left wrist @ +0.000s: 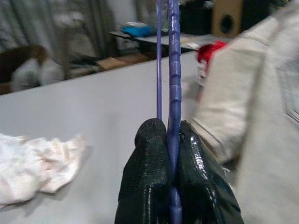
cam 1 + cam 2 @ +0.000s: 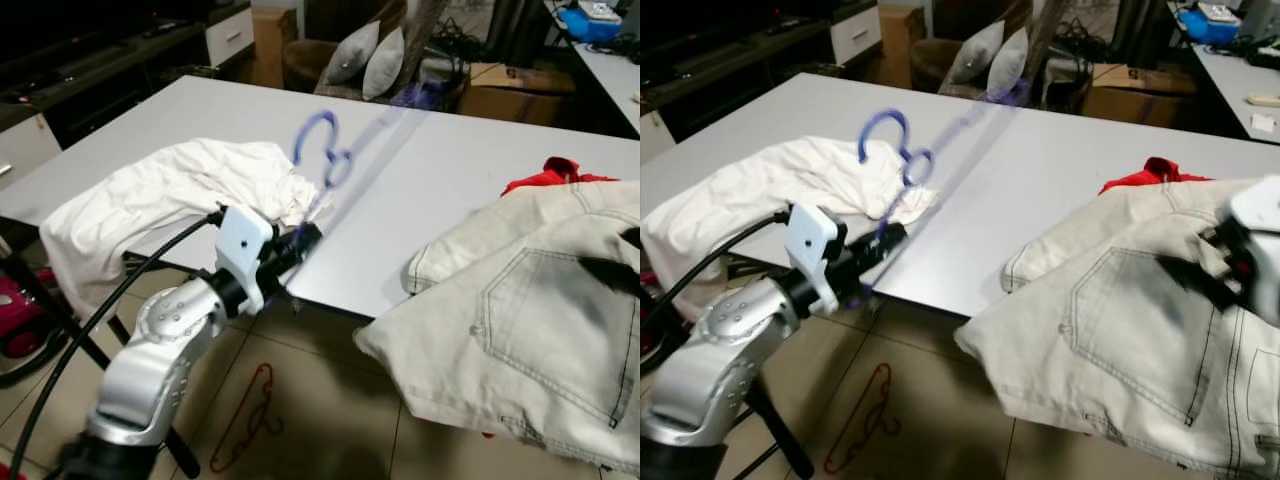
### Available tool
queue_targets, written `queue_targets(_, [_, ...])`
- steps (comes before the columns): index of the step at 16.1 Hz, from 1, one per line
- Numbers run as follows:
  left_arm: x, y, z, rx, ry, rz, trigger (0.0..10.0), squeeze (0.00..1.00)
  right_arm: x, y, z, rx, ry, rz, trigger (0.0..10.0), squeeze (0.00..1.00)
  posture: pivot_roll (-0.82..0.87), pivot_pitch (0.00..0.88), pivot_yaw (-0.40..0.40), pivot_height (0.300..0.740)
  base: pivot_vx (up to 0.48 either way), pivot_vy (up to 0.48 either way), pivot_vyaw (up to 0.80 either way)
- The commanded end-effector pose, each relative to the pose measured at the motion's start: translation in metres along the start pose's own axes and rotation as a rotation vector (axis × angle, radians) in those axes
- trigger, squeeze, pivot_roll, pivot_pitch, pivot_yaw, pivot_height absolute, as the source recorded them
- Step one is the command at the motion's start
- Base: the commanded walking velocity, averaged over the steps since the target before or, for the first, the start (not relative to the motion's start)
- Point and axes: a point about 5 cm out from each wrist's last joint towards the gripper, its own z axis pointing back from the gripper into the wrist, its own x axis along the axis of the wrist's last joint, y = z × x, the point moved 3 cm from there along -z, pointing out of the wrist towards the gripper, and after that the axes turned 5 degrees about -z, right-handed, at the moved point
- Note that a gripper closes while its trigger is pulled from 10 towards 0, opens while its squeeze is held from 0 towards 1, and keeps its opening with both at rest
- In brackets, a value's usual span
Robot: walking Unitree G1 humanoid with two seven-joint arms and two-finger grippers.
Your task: Hang hanger
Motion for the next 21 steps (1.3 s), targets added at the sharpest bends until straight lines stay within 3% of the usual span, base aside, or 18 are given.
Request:
queue_targets(1, [0.004,-0.005,0.002,-0.056,-0.003,0.001,10.0,0.00,0.008,0.007,0.010,0.057,-0.003,0.039,10.0,1.00,-0.01,0.020,0.020,0.740,0.000,0.000,0.00])
queue_targets(4, [0.003,0.001,0.006,-0.071,0.043,-0.047,10.0,0.00,-0.004,0.040,0.035,0.314,0.084,0.119,10.0,1.00,-0.02,0.046,0.025,0.740,0.000,0.000,0.00])
queue_targets(6, [0.003,0.000,0.007,-0.081,0.057,-0.043,10.0,0.00,-0.015,0.045,0.038,0.353,0.183,0.121,10.0,1.00,-0.03,0.062,0.025,0.740,0.000,0.000,0.00])
queue_targets(7, [0.004,-0.001,0.008,-0.095,0.057,-0.036,10.0,0.00,-0.023,0.049,0.041,0.384,0.237,0.124,10.0,0.89,-0.03,0.068,0.026,0.740,0.000,0.000,0.00])
queue_targets(8, [0.005,-0.003,0.009,-0.107,0.059,-0.034,10.0,0.00,-0.032,0.052,0.041,0.402,0.284,0.125,10.0,0.04,-0.03,0.075,0.027,0.740,0.000,0.000,0.00])
queue_targets(10, [0.005,-0.005,0.010,-0.120,0.061,-0.032,10.0,0.00,-0.049,0.054,0.034,0.398,0.363,0.137,10.0,0.00,-0.03,0.080,0.030,0.740,0.000,0.000,0.00])
queue_targets(13, [0.007,-0.007,0.006,-0.135,0.059,-0.027,10.0,0.00,-0.081,0.036,-0.010,0.245,0.420,0.208,10.0,0.00,-0.03,0.080,0.036,0.740,0.000,0.000,0.00])
queue_targets(15, [0.008,-0.007,0.005,-0.133,0.056,-0.030,10.0,0.00,-0.089,0.016,-0.038,0.105,0.395,0.242,10.0,0.00,-0.03,0.079,0.034,0.740,0.000,0.000,0.00])
queue_targets(17, [0.010,-0.003,0.005,-0.111,0.051,-0.038,10.0,0.00,-0.077,-0.009,-0.074,-0.069,0.285,0.206,10.0,0.00,-0.02,0.077,0.033,0.740,0.000,0.000,0.00])
queue_targets(18, [0.010,0.001,0.005,-0.089,0.048,-0.037,10.0,0.00,-0.059,-0.027,-0.100,-0.192,0.185,0.210,10.0,0.00,-0.02,0.076,0.035,0.740,0.000,0.000,0.00])
queue_targets(20, [0.011,0.004,0.004,-0.070,0.045,-0.043,10.0,0.00,-0.038,-0.046,-0.119,-0.306,0.089,0.203,10.0,0.00,-0.01,0.072,0.039,0.740,0.000,0.000,0.00])
queue_targets(21, [0.012,0.007,0.003,-0.051,0.042,-0.052,10.0,0.00,-0.016,-0.061,-0.129,-0.393,0.005,0.204,10.0,0.00,-0.01,0.069,0.036,0.740,0.000,0.000,0.00])
